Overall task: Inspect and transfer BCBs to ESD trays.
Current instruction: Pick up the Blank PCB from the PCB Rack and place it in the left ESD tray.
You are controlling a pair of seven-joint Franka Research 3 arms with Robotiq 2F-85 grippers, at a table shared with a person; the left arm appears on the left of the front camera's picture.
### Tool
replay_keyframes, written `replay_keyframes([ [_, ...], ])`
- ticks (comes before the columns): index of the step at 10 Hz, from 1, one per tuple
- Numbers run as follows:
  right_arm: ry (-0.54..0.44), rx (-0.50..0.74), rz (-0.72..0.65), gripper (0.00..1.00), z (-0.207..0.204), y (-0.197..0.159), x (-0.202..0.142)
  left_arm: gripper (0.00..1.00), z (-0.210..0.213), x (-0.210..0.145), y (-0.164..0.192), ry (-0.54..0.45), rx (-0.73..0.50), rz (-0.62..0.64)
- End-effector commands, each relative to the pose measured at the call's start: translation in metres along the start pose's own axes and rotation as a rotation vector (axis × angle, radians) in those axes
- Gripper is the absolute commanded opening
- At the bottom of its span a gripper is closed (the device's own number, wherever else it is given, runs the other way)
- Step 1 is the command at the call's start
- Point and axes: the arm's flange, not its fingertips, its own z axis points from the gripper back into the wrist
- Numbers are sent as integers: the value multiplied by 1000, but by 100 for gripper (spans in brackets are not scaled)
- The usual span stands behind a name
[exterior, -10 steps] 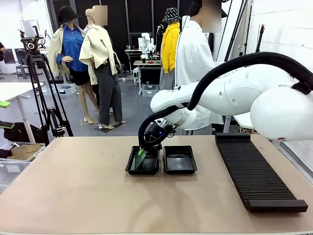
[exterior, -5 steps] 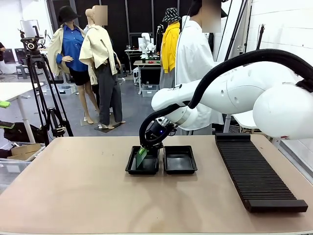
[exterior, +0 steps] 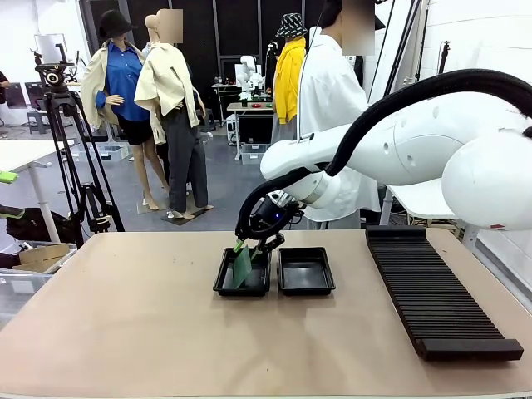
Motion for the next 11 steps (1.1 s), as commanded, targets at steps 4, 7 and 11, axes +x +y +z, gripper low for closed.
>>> replay_keyframes([
  [4, 57, -94, -96, 100, 27, 17, -8, 100, 0, -1, -2, -6, 3, -2],
  [7, 99, -126, -102, 100, 30, 23, 1, 100, 0, -1, -2, -6, 3, -2],
  [11, 69, -74, -94, 100, 29, 16, -9, 100, 0, -1, -2, -6, 3, -2],
])
